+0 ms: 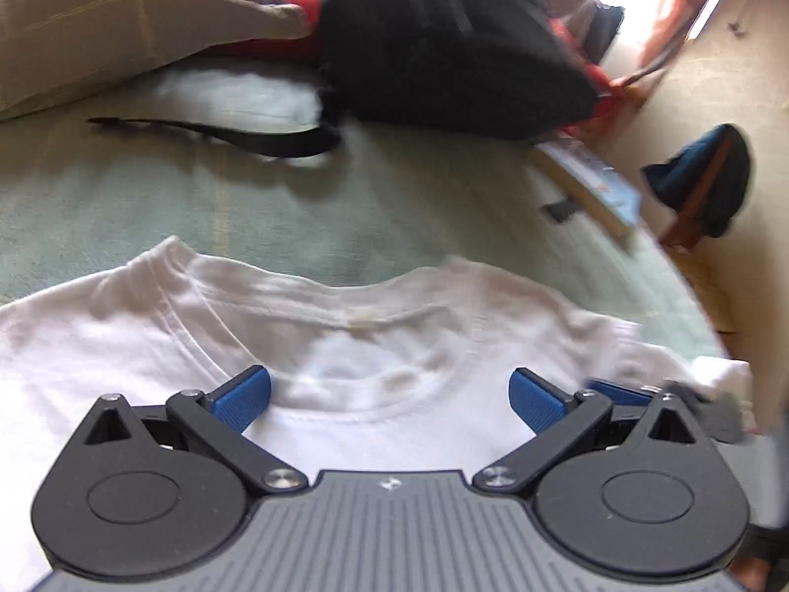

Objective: Fold clothes

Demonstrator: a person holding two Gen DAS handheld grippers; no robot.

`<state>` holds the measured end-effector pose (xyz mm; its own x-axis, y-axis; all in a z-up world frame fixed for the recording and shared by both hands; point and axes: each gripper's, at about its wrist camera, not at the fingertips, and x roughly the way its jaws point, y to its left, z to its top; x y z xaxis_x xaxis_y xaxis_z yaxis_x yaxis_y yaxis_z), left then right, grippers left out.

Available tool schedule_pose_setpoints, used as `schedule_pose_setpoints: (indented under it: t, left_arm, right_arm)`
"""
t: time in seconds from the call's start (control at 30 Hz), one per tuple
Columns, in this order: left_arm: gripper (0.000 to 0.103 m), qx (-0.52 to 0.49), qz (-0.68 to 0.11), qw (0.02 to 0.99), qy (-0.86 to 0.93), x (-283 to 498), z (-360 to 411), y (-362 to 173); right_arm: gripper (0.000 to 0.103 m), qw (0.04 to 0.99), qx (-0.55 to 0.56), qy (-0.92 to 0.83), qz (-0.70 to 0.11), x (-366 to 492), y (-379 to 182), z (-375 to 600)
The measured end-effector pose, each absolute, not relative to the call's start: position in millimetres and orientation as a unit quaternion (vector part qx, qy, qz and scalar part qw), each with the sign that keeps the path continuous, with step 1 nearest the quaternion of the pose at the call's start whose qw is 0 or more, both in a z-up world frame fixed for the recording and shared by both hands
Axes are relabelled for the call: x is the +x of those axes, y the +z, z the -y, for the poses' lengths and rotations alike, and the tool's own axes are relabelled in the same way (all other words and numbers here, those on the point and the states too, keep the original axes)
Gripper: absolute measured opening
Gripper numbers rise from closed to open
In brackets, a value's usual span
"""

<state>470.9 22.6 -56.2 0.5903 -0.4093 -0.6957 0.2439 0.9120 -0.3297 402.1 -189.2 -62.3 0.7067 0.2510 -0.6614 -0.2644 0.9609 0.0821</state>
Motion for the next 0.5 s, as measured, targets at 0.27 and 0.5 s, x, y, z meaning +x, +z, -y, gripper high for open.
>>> schedule_pose_setpoints:
  t: [0.27, 0.5]
  left_arm:
    - [0.102, -0.091, -0.404, 0.902, -0.121, 493.9, -24.1, -62.1]
    - [0.102, -0.118, -0.443, 0.875, -0.157, 464.5, -47.8, -40.9]
  right_arm:
    - [0.103, 0.924, -0.010, 0.140, -0.356, 401.1, -63.8, 189.4]
    - [0.103, 0.924, -0.007, 0.142, -0.354, 399.4, -61.3, 190.2]
